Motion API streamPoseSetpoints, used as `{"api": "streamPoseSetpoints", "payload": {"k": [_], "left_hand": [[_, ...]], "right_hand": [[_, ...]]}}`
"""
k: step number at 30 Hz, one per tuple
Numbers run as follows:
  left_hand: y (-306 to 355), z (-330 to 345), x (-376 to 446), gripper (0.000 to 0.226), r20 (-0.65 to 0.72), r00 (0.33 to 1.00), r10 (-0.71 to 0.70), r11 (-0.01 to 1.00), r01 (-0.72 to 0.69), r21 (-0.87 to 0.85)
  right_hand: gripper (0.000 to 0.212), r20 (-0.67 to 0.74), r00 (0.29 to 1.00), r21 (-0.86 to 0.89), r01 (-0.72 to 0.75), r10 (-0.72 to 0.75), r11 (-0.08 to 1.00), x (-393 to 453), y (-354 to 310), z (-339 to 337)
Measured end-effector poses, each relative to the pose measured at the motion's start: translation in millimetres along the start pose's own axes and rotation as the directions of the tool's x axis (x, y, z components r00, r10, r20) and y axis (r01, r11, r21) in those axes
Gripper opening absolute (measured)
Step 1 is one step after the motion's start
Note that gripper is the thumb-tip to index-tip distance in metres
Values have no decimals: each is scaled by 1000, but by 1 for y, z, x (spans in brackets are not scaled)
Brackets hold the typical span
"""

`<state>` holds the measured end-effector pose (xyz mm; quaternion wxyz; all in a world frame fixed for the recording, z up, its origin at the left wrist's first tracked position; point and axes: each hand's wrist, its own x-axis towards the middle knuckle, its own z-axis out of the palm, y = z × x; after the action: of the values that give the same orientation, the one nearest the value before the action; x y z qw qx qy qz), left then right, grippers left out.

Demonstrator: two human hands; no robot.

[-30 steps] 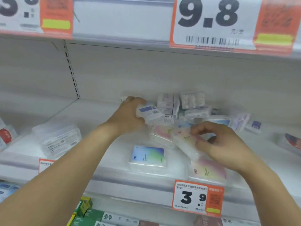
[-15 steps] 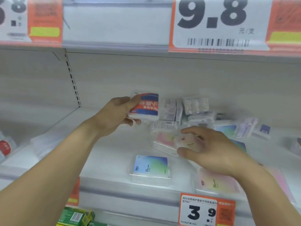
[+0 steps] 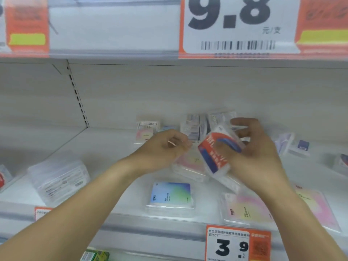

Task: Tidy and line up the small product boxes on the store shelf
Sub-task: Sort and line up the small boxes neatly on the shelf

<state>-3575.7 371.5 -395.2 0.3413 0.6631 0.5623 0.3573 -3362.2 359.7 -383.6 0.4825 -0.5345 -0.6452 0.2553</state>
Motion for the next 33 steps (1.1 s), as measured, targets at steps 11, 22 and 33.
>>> {"api": "streamPoseSetpoints", "payload": {"k": [11, 22, 33], "left_hand": [[87, 133, -33, 68, 217, 879, 424, 686, -469, 556], [99, 168, -35, 76, 346, 929, 131, 456, -367, 811], [116, 187, -30, 64, 277, 960, 34, 404, -267, 875]], "right_hand": [[22, -456, 836, 323, -164, 305, 932, -9, 42, -139], [48, -515, 829, -302, -413, 218, 859, -40, 90, -261], [46, -186, 963, -592, -269, 196, 760, -33, 103, -260]]}}
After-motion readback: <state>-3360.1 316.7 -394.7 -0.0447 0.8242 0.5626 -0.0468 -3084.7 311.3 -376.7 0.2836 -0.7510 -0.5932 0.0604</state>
